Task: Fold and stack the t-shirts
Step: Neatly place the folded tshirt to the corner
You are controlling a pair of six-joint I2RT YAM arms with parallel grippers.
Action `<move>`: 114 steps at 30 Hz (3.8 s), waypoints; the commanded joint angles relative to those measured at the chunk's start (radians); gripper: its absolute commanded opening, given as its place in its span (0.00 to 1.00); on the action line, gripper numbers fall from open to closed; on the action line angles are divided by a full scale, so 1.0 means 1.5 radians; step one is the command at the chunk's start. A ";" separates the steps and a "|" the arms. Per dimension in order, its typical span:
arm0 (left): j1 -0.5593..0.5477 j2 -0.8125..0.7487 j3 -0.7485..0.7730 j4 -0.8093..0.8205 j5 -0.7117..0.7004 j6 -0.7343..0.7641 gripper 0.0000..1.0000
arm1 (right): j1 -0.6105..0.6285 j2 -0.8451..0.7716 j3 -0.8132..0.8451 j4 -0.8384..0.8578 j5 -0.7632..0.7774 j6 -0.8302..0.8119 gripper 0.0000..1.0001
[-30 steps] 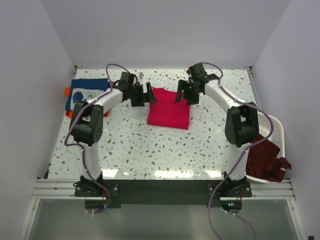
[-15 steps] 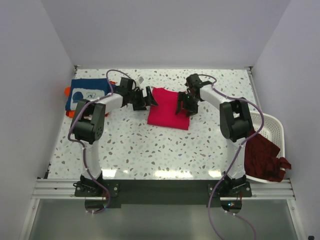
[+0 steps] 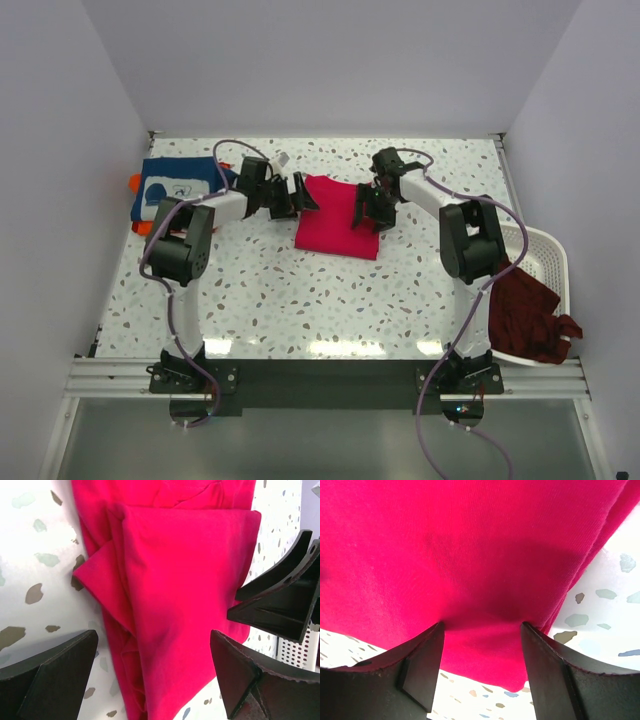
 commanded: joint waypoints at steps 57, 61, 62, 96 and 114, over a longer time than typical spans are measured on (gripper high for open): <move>0.142 -0.065 0.395 -0.566 -0.127 0.403 0.00 | 0.029 -0.213 -0.134 -0.054 -0.065 -0.070 0.85; 0.202 -0.072 0.413 -0.596 -0.104 0.407 0.00 | 0.029 -0.216 -0.134 -0.064 -0.067 -0.079 0.85; 0.213 -0.084 0.410 -0.594 -0.100 0.405 0.00 | 0.029 -0.216 -0.133 -0.064 -0.067 -0.082 0.85; 0.479 -0.027 0.468 -0.527 -0.087 0.326 0.62 | 0.029 -0.279 -0.172 -0.096 -0.057 -0.077 0.86; 0.319 -0.314 0.210 -0.457 -0.458 0.291 1.00 | 0.029 -0.350 -0.169 -0.054 -0.003 -0.095 0.91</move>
